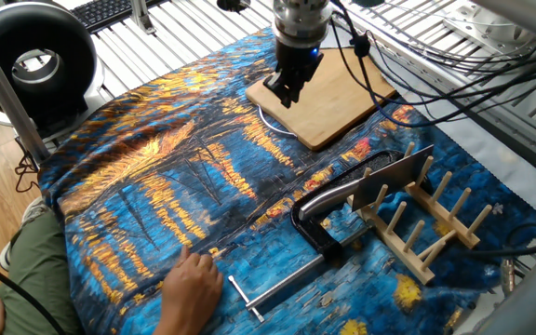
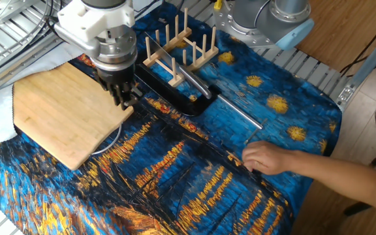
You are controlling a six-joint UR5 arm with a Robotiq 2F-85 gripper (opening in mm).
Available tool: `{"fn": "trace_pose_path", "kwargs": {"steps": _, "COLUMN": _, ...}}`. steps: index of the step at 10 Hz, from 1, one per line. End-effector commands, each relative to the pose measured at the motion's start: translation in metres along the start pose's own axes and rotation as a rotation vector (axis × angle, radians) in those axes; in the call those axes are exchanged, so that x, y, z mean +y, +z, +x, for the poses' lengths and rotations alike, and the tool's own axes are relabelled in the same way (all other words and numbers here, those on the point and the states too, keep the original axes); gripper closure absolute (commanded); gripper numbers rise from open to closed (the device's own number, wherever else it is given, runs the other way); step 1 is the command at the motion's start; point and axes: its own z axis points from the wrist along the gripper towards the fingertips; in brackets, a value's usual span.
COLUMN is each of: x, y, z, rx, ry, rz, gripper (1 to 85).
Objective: Put the knife on the knife rack
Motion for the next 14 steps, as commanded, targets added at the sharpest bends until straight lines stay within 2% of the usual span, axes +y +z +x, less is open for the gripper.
{"fn": "trace_pose_path", "kwargs": {"steps": 1, "x": 0.005, "y": -0.021, "z": 0.007, "rx": 0.024, "ry": -0.009, "rz": -0.024, "gripper": 60.0}}
{"fn": "trace_pose_path", "kwargs": {"steps": 2, "x": 0.003, "y": -0.066, "z": 0.023, "rx": 0.068, "ry": -0.003, "rz": -0.03, "gripper": 60.0}}
{"fn": "trace_pose_path", "kwargs": {"steps": 3, "x": 0.006, "y": -0.095, "z": 0.032, "rx": 0.098, "ry": 0.008, "rz": -0.027, "gripper": 60.0}}
{"fn": "trace_pose_path", "kwargs": {"steps": 4, "x": 0.007, "y": -0.106, "z": 0.034, "rx": 0.107, "ry": 0.025, "rz": -0.002, "gripper": 60.7}}
{"fn": "trace_pose_path", "kwargs": {"steps": 5, "x": 0.008, "y": -0.096, "z": 0.029, "rx": 0.107, "ry": 0.035, "rz": 0.005, "gripper": 65.3}}
{"fn": "trace_pose_path", "kwargs": {"steps": 6, "x": 0.007, "y": -0.076, "z": 0.02, "rx": 0.104, "ry": 0.054, "rz": 0.004, "gripper": 68.0}}
{"fn": "trace_pose_path", "kwargs": {"steps": 7, "x": 0.002, "y": -0.06, "z": 0.017, "rx": 0.104, "ry": 0.073, "rz": 0.027, "gripper": 75.7}}
{"fn": "trace_pose_path", "kwargs": {"steps": 8, "x": -0.002, "y": -0.048, "z": 0.015, "rx": 0.11, "ry": 0.096, "rz": 0.045, "gripper": 77.3}}
{"fn": "trace_pose_path", "kwargs": {"steps": 9, "x": -0.004, "y": -0.041, "z": 0.021, "rx": 0.134, "ry": 0.128, "rz": 0.048, "gripper": 84.7}}
{"fn": "trace_pose_path", "kwargs": {"steps": 11, "x": 0.004, "y": -0.03, "z": 0.034, "rx": 0.192, "ry": 0.217, "rz": 0.015, "gripper": 84.7}}
{"fn": "trace_pose_path", "kwargs": {"steps": 12, "x": 0.015, "y": -0.02, "z": 0.038, "rx": 0.212, "ry": 0.264, "rz": -0.03, "gripper": 84.7}}
{"fn": "trace_pose_path", "kwargs": {"steps": 13, "x": 0.023, "y": -0.015, "z": 0.039, "rx": 0.213, "ry": 0.273, "rz": -0.066, "gripper": 84.7}}
{"fn": "trace_pose_path", "kwargs": {"steps": 14, "x": 0.028, "y": -0.013, "z": 0.04, "rx": 0.217, "ry": 0.271, "rz": -0.076, "gripper": 84.7}}
